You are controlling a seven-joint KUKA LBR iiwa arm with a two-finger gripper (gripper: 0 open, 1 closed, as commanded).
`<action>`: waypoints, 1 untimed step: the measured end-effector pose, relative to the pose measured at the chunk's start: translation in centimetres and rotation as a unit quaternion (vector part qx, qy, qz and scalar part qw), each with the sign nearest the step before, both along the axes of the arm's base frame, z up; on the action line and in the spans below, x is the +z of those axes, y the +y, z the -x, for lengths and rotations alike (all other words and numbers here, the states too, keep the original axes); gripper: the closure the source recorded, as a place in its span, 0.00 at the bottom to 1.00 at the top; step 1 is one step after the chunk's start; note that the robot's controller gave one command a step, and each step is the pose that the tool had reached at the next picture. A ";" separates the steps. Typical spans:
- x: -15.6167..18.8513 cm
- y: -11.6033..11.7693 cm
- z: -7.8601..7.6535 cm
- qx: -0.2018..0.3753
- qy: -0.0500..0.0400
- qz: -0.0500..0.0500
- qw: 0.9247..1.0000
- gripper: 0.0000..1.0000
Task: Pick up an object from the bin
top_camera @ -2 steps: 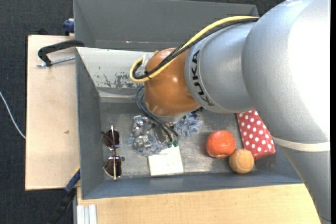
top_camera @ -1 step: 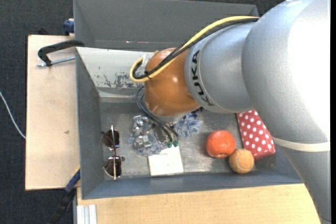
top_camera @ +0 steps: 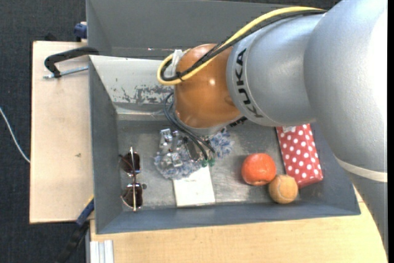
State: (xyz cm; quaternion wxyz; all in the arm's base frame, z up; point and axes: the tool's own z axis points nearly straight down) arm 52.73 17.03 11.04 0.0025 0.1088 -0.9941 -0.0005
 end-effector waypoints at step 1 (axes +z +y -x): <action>6.2 0.7 0.2 0.003 -0.002 0.000 1.000 1.00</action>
Offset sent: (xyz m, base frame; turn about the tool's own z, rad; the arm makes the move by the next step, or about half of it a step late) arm -0.0028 0.0084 0.0742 -0.0149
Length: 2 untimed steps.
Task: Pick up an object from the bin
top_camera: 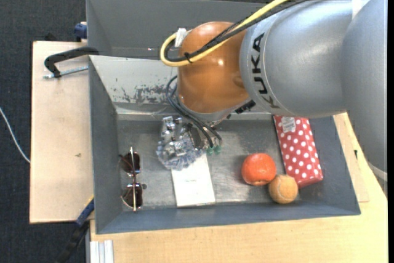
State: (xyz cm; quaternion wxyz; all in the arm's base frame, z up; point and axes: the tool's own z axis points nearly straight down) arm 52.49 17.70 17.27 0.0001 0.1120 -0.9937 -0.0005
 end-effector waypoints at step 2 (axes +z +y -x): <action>3.7 0.2 0.0 0.002 -0.002 -0.001 1.000 0.00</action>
Offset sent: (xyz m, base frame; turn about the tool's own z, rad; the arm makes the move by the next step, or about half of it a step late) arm 0.0000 0.0000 0.0000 0.0000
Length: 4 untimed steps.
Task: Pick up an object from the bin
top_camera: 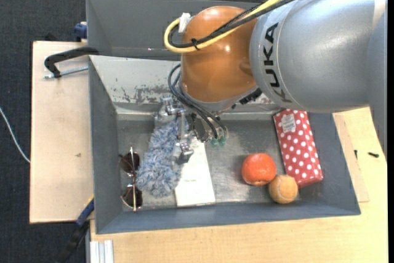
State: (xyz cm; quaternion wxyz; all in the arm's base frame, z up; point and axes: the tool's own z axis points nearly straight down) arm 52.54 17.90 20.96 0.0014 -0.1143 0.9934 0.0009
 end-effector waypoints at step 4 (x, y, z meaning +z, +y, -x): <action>-13.4 2.9 -1.4 0.312 0.002 0.002 0.950 1.00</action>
Offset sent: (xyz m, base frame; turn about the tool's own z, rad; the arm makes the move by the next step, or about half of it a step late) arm 0.0122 0.0285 -0.1396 -0.6375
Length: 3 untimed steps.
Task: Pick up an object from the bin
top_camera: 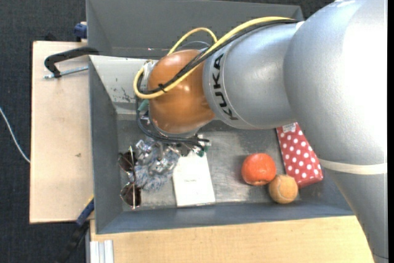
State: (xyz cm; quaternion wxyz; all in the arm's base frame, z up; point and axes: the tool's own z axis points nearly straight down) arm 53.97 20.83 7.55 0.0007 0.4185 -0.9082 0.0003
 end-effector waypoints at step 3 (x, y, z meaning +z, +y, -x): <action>0.0 0.0 0.0 0.000 0.000 0.000 1.000 1.00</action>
Offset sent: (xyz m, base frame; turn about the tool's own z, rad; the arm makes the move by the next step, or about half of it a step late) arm 0.0000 0.0000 0.0000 0.0000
